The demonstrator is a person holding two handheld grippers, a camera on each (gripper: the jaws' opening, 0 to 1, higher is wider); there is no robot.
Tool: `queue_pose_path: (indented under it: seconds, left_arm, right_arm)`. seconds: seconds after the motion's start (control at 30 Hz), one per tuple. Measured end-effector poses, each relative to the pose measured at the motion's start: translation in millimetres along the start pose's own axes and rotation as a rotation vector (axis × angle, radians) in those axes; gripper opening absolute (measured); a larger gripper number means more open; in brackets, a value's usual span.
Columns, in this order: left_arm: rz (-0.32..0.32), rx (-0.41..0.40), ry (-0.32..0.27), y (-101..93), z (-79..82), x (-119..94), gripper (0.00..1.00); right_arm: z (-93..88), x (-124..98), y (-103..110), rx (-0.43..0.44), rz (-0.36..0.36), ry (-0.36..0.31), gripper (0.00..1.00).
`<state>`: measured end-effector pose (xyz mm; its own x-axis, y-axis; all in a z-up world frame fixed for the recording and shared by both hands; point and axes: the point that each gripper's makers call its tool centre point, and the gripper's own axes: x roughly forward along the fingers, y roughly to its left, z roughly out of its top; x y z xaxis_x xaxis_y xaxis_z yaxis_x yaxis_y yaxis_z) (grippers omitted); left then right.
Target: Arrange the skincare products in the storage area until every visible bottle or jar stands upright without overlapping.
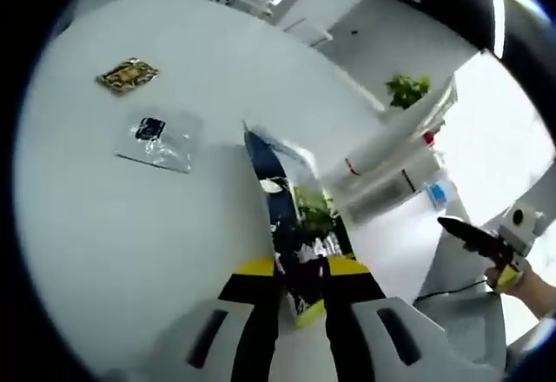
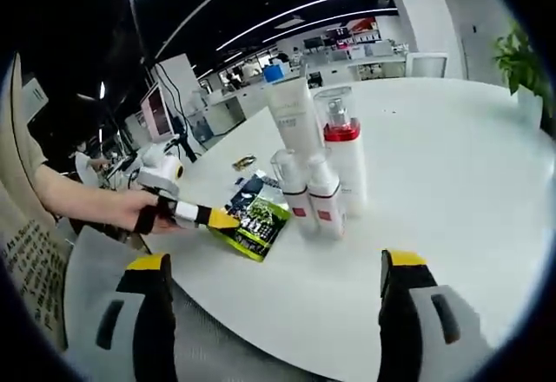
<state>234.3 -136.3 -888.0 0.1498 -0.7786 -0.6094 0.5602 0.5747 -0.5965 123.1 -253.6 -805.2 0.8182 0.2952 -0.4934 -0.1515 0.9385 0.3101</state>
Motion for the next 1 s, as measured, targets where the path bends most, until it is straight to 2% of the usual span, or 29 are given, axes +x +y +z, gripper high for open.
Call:
queue_pose_path:
  seconds: [0.2, 0.43, 0.6, 0.73, 0.8, 1.0]
  left_arm:
    - [0.008, 0.04, 0.01, 1.4, -0.1, 0, 0.15]
    - [0.053, 0.174, 0.036, 5.8, 1.5, -6, 0.2]
    - [0.089, 0.361, 0.054, 6.6, 8.7, -8, 0.35]
    - [0.082, 0.482, 0.057, -1.0, 18.2, -5, 0.39]
    - [0.082, 0.56, 0.054, -4.4, 25.7, -2, 0.43]
    - [0.063, 0.788, 0.101, -9.8, 38.7, 16, 0.59]
  right_arm:
    - [-0.8, 0, 1, 0.0, 0.002, 0.005, 0.99]
    - [-0.9, 0, 1, -0.002, 0.004, 0.007, 0.99]
    - [-0.9, 1, 1, -0.001, 0.005, 0.009, 0.99]
    - [-0.7, 1, 1, -0.001, 0.005, 0.008, 0.99]
    - [-0.4, 1, 1, -0.001, 0.004, 0.006, 0.99]
    - [-0.8, 1, 1, -0.004, 0.004, 0.007, 0.99]
